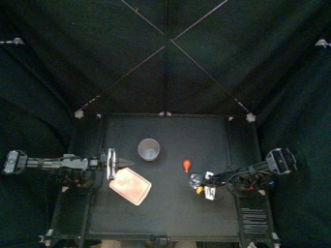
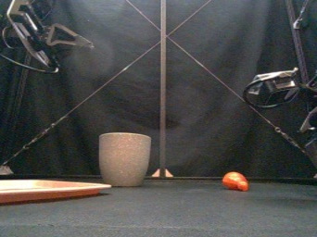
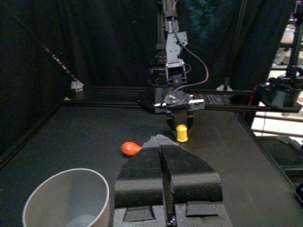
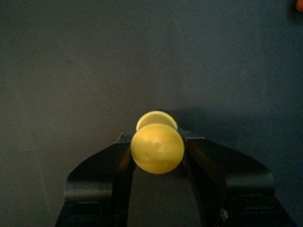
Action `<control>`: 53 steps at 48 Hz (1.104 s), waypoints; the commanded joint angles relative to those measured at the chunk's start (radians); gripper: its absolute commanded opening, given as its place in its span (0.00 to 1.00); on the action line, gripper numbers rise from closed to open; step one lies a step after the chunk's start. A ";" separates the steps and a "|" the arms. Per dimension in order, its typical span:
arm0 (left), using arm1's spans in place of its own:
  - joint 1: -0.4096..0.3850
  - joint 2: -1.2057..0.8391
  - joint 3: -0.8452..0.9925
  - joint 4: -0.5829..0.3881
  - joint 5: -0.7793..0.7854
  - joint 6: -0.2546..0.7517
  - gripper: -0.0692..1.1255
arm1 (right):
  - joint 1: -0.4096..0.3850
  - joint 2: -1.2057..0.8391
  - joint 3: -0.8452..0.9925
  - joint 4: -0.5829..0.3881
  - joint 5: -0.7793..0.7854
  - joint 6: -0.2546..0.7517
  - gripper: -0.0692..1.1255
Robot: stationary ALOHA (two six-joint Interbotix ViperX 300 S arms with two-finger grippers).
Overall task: Pick the yellow can then place it on the pink plate
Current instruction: Place yellow can on the pink plate
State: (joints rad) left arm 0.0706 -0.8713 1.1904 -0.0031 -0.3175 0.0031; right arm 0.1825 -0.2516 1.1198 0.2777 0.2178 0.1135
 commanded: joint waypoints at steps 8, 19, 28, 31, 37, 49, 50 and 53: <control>0.000 0.002 -0.012 0.000 -0.011 0.000 0.10 | -0.002 -0.009 -0.026 0.002 -0.006 0.000 0.69; 0.002 0.002 -0.006 0.000 -0.011 0.000 0.10 | -0.002 -0.011 -0.063 -0.012 -0.014 -0.003 0.63; 0.005 0.000 -0.009 0.002 -0.018 0.002 0.10 | -0.038 0.003 -0.175 -0.080 -0.074 -0.005 0.62; 0.009 0.002 -0.011 0.003 -0.025 0.003 0.10 | -0.061 0.021 -0.230 -0.118 -0.092 -0.005 0.62; 0.049 0.002 -0.012 -0.002 -0.031 -0.003 0.10 | -0.098 0.106 -0.364 -0.195 -0.103 -0.003 0.62; 0.169 0.002 -0.012 -0.051 -0.029 0.002 0.10 | -0.123 0.337 -0.650 -0.268 -0.048 -0.005 0.62; 0.176 0.002 -0.014 -0.052 -0.031 0.000 0.10 | -0.123 0.367 -0.687 -0.275 -0.032 -0.006 0.62; 0.201 0.000 -0.012 -0.054 -0.031 0.002 0.10 | -0.124 0.434 -0.767 -0.282 -0.002 -0.008 0.62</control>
State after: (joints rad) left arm 0.2424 -0.8728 1.1980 -0.0506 -0.3390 0.0031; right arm 0.0644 0.1335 0.4663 0.0046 0.1871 0.1012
